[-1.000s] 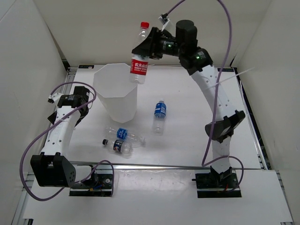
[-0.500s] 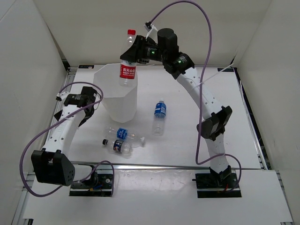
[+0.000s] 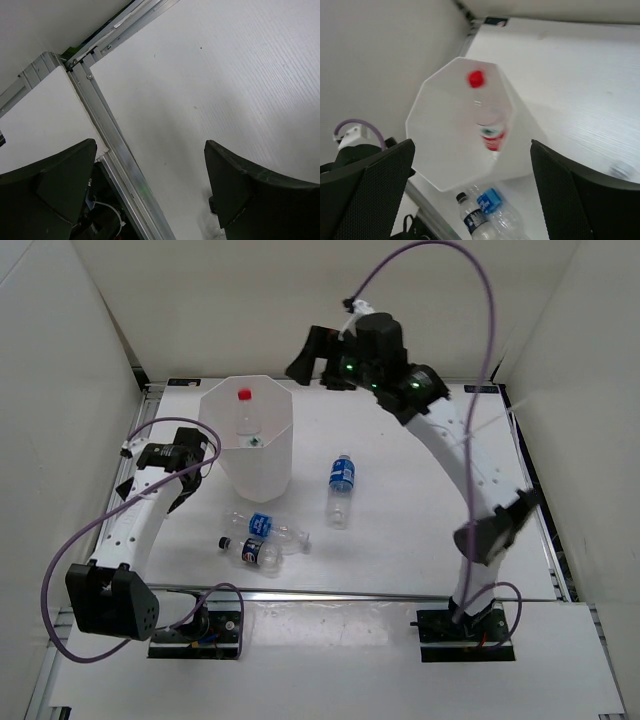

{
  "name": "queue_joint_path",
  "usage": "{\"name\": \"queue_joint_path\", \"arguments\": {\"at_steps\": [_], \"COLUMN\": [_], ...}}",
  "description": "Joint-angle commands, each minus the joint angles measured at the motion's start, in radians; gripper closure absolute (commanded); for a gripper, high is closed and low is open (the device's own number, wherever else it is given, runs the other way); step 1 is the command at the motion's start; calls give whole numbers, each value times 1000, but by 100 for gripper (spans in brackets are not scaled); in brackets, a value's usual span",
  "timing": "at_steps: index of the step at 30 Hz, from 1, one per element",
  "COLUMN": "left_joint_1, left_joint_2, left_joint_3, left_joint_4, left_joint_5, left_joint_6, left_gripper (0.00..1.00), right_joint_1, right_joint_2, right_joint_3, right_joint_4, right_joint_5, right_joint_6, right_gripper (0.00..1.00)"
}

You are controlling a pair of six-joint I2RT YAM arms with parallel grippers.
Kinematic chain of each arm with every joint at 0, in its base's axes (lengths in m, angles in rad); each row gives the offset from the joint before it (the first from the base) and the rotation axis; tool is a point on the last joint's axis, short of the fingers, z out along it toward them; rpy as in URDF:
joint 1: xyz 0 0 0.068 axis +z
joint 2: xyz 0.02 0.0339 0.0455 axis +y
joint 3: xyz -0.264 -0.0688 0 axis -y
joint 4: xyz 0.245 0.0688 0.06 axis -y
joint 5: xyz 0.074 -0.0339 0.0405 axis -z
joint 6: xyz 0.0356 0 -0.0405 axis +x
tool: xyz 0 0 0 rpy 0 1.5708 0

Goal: Put the plastic bottles in the bin

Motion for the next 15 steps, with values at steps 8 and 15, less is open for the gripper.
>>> {"name": "queue_joint_path", "arguments": {"at_steps": [8,15], "left_joint_1": [-6,-15], "left_joint_2": [-51,-51], "left_joint_3": [-4,-4], "left_joint_4": [-40,-40], "left_joint_5": [-26,-26], "left_joint_6": [12,21], "left_gripper": [0,0], "right_joint_1": [-324,-213], "right_joint_2": [-223,30], "right_joint_3": [-454,-436], "right_joint_4": [-191,-263], "right_joint_5": [-45,-79], "right_joint_6": [189,28], "right_gripper": [0,0]}}
